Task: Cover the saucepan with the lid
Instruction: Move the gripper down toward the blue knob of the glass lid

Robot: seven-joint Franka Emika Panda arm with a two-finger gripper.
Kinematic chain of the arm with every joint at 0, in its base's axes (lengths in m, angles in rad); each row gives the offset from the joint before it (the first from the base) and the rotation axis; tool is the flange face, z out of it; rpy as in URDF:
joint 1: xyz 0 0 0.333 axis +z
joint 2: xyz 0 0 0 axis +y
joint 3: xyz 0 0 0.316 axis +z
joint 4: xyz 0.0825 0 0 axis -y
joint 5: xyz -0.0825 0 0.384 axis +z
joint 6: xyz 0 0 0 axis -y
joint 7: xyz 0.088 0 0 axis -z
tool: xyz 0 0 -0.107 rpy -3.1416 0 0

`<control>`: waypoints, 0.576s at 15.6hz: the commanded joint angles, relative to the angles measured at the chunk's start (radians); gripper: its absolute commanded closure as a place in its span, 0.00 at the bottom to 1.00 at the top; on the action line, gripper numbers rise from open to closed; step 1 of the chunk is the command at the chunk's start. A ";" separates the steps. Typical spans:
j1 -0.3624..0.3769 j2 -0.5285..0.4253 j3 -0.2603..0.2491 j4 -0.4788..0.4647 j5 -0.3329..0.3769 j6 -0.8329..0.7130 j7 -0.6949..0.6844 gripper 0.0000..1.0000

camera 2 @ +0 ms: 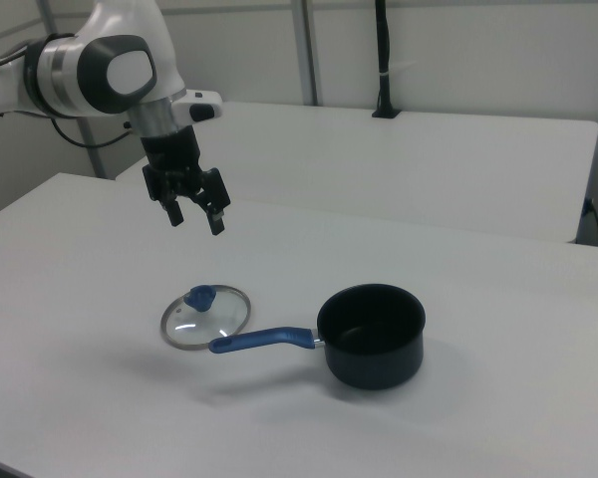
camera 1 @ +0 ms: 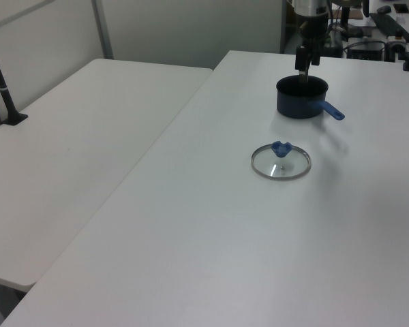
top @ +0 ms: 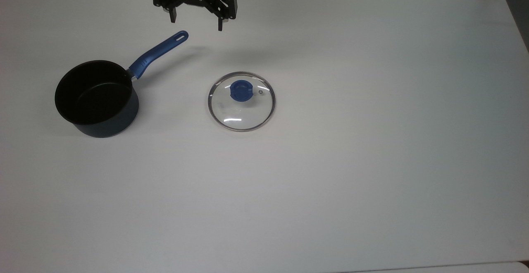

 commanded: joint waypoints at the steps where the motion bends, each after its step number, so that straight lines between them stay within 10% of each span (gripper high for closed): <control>1: 0.002 -0.014 -0.001 -0.019 0.013 0.001 -0.002 0.00; 9: 0.005 -0.008 -0.001 -0.022 0.011 0.004 -0.015 0.00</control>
